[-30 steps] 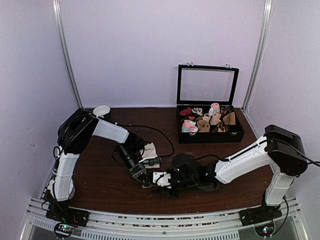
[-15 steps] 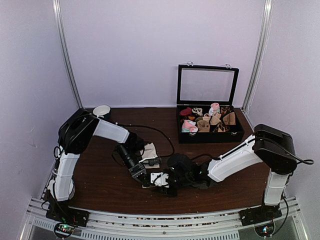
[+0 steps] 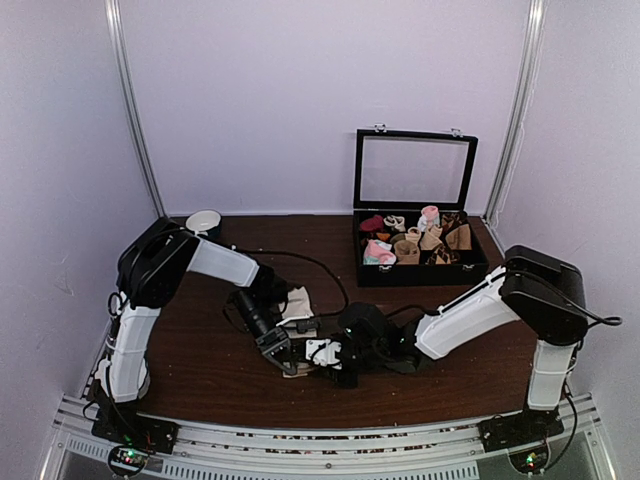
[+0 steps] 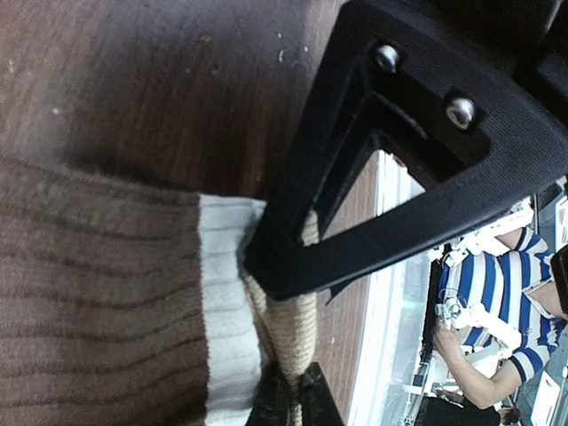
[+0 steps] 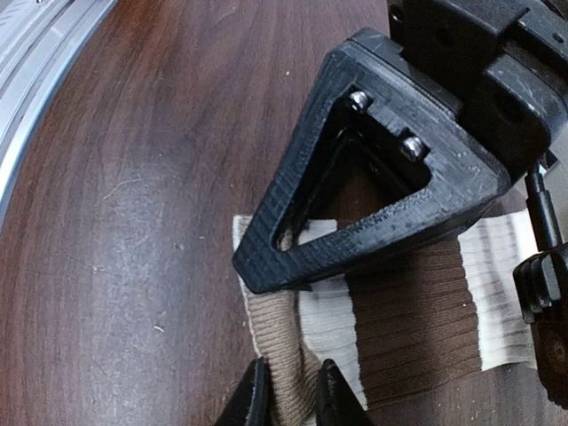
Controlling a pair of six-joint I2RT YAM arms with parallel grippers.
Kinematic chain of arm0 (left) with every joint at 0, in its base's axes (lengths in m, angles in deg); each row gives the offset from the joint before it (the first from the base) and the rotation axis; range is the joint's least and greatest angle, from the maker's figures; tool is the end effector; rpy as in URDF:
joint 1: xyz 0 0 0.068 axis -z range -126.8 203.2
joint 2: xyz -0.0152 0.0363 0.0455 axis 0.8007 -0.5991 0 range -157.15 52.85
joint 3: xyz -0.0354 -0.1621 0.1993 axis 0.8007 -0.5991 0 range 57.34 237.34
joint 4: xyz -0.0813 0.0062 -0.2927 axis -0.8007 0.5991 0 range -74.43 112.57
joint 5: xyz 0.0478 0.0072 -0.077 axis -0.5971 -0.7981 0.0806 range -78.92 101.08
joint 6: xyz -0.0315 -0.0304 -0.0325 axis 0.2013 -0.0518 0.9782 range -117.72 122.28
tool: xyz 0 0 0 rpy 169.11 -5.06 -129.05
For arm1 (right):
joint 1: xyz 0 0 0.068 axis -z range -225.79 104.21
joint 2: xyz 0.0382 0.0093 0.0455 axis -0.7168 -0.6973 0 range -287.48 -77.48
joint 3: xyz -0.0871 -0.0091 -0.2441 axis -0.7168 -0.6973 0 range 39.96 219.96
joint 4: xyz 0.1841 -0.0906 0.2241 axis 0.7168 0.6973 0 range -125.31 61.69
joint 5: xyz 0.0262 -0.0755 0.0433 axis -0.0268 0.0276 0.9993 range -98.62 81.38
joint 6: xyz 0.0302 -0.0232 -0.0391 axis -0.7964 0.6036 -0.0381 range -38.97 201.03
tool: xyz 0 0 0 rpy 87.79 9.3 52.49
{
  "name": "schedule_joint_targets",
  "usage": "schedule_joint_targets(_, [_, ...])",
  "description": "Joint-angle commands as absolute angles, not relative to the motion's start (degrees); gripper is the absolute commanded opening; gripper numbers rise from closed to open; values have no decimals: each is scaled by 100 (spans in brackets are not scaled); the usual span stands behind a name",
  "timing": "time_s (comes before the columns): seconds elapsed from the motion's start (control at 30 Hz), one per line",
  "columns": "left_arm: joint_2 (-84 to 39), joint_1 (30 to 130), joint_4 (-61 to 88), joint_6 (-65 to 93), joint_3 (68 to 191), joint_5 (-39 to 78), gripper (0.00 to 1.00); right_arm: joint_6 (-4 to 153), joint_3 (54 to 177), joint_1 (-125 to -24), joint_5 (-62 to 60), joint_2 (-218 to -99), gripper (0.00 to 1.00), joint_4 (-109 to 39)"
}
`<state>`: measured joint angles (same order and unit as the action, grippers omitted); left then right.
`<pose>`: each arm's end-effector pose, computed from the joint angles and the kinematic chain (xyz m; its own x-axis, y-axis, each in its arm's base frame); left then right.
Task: Roll the socks
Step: Roll the sock at the center of the board.
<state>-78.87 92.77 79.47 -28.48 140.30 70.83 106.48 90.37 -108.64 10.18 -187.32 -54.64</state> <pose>0.2781 -0.2709 0.0365 -0.5783 0.8122 -0.0766 0.4191 0.2152 -0.8821 0.1661 0.3497 0.0597 0.1450 -0.6090 -0.7798 -0.9885 -0.0544 -0.1413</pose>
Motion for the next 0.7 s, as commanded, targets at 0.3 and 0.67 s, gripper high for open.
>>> schedule_joint_targets(0.3, [-8041,9229,8166,-3118,14255,6980,17,10641,9205,-10835,1335,-18913,0,-4671])
schedule_joint_targets(0.67, [-5610,9072,6072,-2529,13111,4815,48,8870,9581,-10636,2113,-19010,0,-3131])
